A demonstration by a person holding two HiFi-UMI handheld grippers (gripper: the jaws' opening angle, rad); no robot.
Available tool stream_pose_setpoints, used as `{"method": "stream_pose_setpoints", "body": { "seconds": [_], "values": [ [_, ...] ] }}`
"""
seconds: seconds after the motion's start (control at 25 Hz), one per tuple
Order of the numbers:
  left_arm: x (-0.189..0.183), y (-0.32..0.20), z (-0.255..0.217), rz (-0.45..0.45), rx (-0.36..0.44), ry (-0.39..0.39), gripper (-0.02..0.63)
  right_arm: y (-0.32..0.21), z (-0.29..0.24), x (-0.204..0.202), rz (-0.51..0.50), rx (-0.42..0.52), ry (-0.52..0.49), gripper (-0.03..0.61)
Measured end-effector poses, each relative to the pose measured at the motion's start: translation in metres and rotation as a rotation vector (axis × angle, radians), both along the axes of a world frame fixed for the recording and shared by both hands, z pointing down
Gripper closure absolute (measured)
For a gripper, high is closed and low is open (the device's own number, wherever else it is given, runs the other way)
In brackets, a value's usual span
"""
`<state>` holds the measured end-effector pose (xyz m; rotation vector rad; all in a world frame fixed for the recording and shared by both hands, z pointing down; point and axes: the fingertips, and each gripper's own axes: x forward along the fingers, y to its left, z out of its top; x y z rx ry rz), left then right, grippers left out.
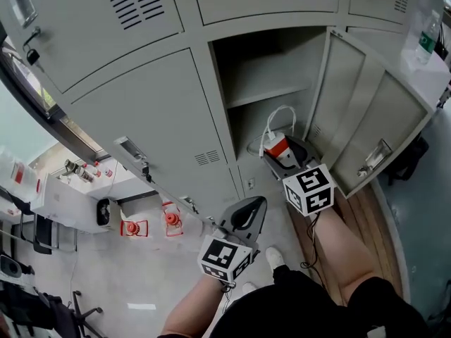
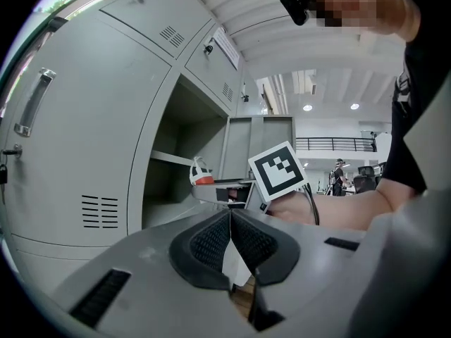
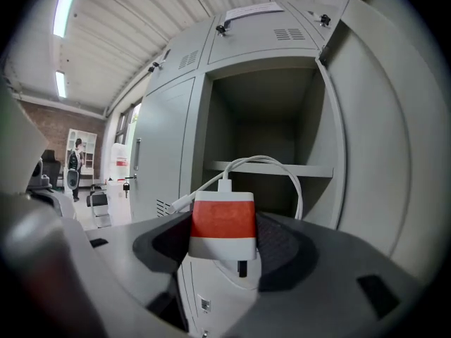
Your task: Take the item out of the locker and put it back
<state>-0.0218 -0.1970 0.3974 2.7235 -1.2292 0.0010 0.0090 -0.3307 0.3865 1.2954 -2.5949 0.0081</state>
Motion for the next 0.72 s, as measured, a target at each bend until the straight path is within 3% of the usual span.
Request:
{"method": "stream_pose_setpoints", "body": {
  "seconds": [0.72],
  "values": [
    [-0.004,-0.064,0.015,-0.058,-0.037,-0.005,0.597,-0.092,0.057,-0.012,-0.038,-0.091,0.068,0.253]
  ]
}}
